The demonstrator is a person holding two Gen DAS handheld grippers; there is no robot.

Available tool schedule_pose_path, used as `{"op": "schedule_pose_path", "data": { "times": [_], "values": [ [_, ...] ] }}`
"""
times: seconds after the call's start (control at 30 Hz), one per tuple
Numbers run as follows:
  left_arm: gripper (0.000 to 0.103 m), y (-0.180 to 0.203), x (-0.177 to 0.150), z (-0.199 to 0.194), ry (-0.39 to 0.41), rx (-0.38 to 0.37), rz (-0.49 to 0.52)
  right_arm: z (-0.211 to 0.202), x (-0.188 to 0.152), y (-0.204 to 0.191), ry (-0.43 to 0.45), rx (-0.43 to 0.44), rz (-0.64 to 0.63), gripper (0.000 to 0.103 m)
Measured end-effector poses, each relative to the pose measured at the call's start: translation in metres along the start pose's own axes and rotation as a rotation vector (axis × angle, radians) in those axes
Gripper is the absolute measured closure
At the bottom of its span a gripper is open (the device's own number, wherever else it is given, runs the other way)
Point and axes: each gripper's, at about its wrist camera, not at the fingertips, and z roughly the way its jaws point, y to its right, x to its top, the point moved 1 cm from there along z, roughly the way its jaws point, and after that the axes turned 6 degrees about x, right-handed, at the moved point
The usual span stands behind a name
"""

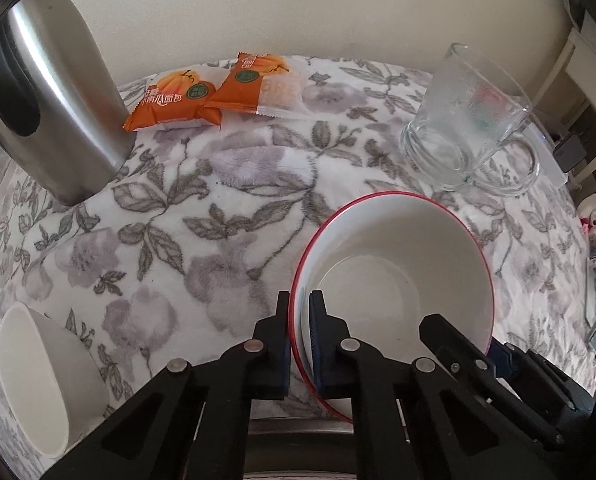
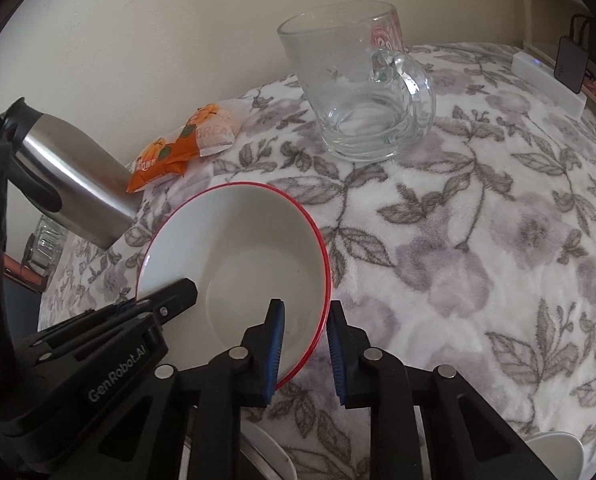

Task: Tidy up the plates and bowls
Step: 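Close both grippers on the rim of the red-rimmed bowl, then lift the red-rimmed bowl with both grippers and carry it over the steel tray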

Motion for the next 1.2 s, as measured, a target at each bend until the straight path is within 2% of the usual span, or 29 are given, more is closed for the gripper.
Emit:
{"op": "schedule_pose_path", "data": {
  "times": [0.17, 0.57, 0.8, 0.93, 1.2],
  "values": [
    [0.095, 0.005, -0.001, -0.010, 0.039, -0.007, 0.010, -0.004, -0.002, 0.002, 0.014, 0.023, -0.001, 0.080],
    [0.095, 0.009, -0.003, -0.048, 0.169, -0.030, 0.014, -0.045, -0.002, -0.005, 0.121, 0.031, -0.055, 0.080],
    [0.094, 0.006, -0.025, -0.083, 0.231, -0.058, -0.033, -0.077, -0.014, -0.016, 0.138, 0.039, -0.066, 0.080],
    [0.094, 0.001, -0.040, -0.101, 0.246, -0.088, -0.068, -0.100, -0.023, -0.029, 0.158, 0.014, -0.103, 0.080],
    [0.094, -0.017, -0.069, -0.139, 0.281, -0.119, -0.132, -0.136, -0.045, -0.049, 0.176, 0.033, -0.130, 0.080]
  ]
}}
